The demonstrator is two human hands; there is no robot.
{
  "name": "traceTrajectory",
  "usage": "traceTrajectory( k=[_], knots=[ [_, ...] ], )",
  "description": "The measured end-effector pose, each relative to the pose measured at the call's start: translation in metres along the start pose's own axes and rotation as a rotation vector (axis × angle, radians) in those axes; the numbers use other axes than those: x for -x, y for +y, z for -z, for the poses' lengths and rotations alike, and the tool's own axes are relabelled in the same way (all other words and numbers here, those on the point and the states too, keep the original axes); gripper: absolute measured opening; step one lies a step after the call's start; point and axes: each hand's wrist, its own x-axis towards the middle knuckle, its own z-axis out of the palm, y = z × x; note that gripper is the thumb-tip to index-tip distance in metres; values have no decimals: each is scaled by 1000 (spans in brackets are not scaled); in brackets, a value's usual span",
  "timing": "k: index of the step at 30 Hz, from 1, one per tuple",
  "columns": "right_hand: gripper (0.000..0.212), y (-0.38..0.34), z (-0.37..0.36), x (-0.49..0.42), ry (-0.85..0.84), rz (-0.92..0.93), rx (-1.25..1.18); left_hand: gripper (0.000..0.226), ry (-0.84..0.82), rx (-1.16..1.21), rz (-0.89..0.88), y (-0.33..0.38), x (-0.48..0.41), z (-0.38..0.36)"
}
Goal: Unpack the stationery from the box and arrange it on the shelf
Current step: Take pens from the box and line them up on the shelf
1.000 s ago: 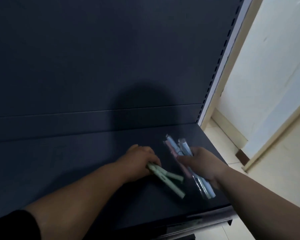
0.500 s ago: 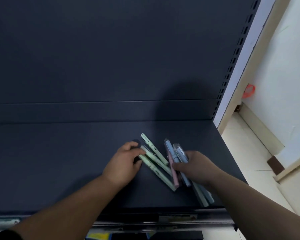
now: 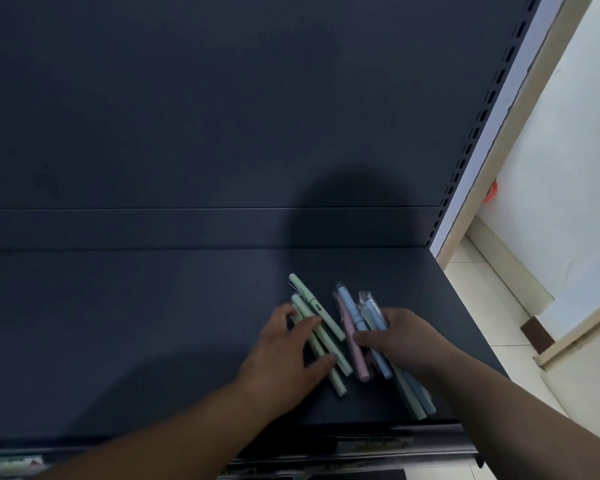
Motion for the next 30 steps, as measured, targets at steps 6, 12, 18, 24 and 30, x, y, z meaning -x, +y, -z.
traceTrajectory(
  k=[6,12,18,24,30],
  knots=[
    [14,-5,0,-12,59,-12,10,66,-23,-43,-8,-10,-37,8],
    [15,-6,4,-19,92,-54,-33,58,-7,-87,-40,-7,-51,12],
    [20,-1,5,-25,91,-93,-264,54,-126,-133,-128,0,-46,0],
    [14,6,11,-38,210,-112,-352,70,-246,-177,-191,1,-45,7],
    [48,5,21,-33,234,16,-55,86,-233,-174,-243,-2,-43,5]
  ],
)
